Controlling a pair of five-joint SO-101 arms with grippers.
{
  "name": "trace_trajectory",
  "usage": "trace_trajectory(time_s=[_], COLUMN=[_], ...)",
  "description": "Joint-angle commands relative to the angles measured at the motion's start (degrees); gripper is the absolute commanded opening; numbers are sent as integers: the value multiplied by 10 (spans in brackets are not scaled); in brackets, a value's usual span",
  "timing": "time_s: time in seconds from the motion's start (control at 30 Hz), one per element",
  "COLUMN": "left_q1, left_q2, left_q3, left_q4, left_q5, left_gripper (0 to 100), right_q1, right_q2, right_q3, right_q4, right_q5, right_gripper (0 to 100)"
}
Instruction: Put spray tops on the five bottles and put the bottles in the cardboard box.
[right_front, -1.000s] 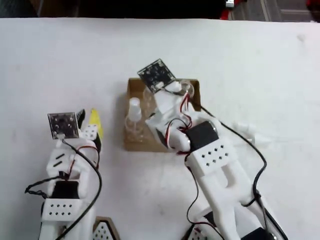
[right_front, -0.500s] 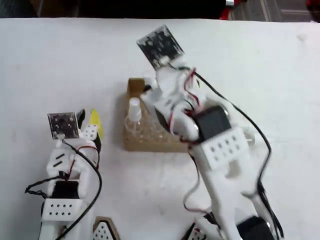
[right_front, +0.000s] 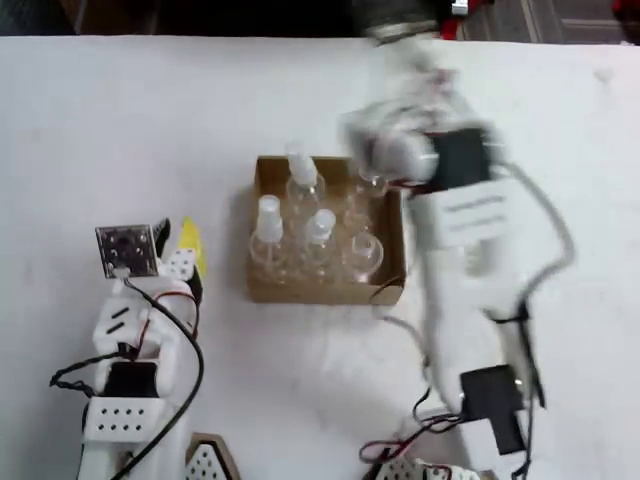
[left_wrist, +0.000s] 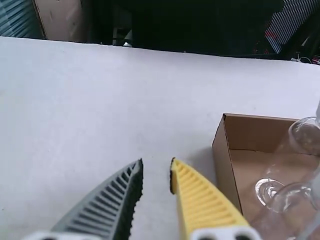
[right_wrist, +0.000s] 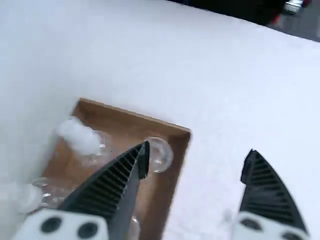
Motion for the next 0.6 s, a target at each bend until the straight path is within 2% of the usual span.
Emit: trace_trajectory(time_s=[0.0,0.1,0.23,0.27,0.33,0.47,0.57], left_q1=[5,3,0,0,0,0,0], left_q2=[0,0,-1,-1,-1,-1,-1], left_q3=[-4,-5,-5,-5,-4,-4,-4], left_q4=[-16,-14,-11,-11,-11,-11,-11], left_q5=[-6,-6,-6,-6,-6,-6,-6], left_gripper=[90,90,90,90,90,90,90], right_q1=[172,256,343,359,383,418,446], right_q2=[-8,28,79,88,103,116,116], right_q3=[-10,35,84,89,90,93,102], right_q4=[29,29,27,27,27,7,7], right_q5=[-2,-9,-68,-63,-16,130,160], right_gripper=[276,276,276,276,276,276,276])
